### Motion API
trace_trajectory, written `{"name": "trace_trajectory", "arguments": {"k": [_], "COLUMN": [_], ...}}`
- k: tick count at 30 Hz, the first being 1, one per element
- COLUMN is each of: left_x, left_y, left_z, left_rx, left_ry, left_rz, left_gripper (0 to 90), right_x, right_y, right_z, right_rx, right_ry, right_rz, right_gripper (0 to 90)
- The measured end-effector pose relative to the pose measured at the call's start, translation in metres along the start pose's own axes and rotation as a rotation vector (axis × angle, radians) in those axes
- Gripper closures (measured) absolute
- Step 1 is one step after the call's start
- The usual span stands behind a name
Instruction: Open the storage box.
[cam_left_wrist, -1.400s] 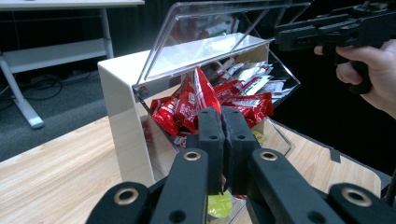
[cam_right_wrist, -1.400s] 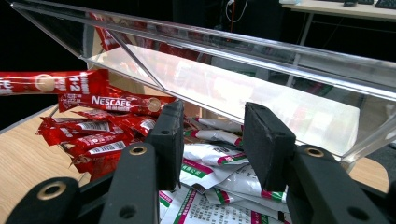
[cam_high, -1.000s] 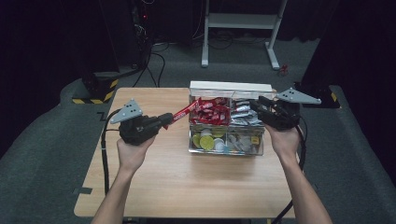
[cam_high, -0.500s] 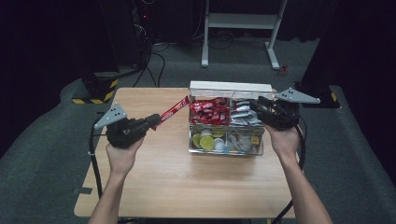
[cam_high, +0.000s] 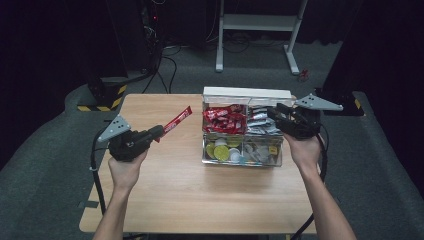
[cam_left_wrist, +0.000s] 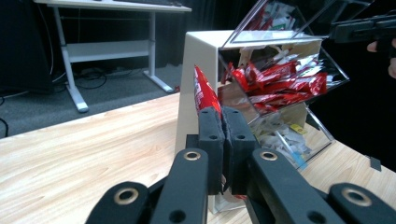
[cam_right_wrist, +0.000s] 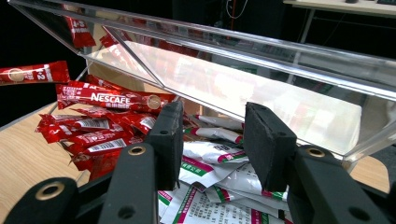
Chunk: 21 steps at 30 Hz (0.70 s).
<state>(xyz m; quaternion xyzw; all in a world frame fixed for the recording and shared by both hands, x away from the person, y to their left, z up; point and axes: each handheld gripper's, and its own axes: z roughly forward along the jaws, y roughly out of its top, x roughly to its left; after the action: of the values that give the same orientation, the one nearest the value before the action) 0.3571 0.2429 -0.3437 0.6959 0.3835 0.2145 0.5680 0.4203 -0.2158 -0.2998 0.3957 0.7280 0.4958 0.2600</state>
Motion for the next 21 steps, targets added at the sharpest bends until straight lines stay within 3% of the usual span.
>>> {"name": "trace_trajectory", "arguments": {"k": [11,21], "left_x": [0.01,0.013], "left_y": [-0.023,-0.043], "left_z": [0.002,0.015], "left_rx": [0.027,0.071], "left_ry": [0.032,0.056], "left_rz": [-0.033,-0.054], "left_gripper": [87.8,87.8], "right_x": [0.001,0.001], "right_y": [0.0,-0.001], "right_z": [0.0,0.0], "right_rx": [0.0,-0.005], "right_ry": [-0.008,-0.005], "right_rz": [-0.01,-0.008], "right_gripper": [57.3,57.8]}}
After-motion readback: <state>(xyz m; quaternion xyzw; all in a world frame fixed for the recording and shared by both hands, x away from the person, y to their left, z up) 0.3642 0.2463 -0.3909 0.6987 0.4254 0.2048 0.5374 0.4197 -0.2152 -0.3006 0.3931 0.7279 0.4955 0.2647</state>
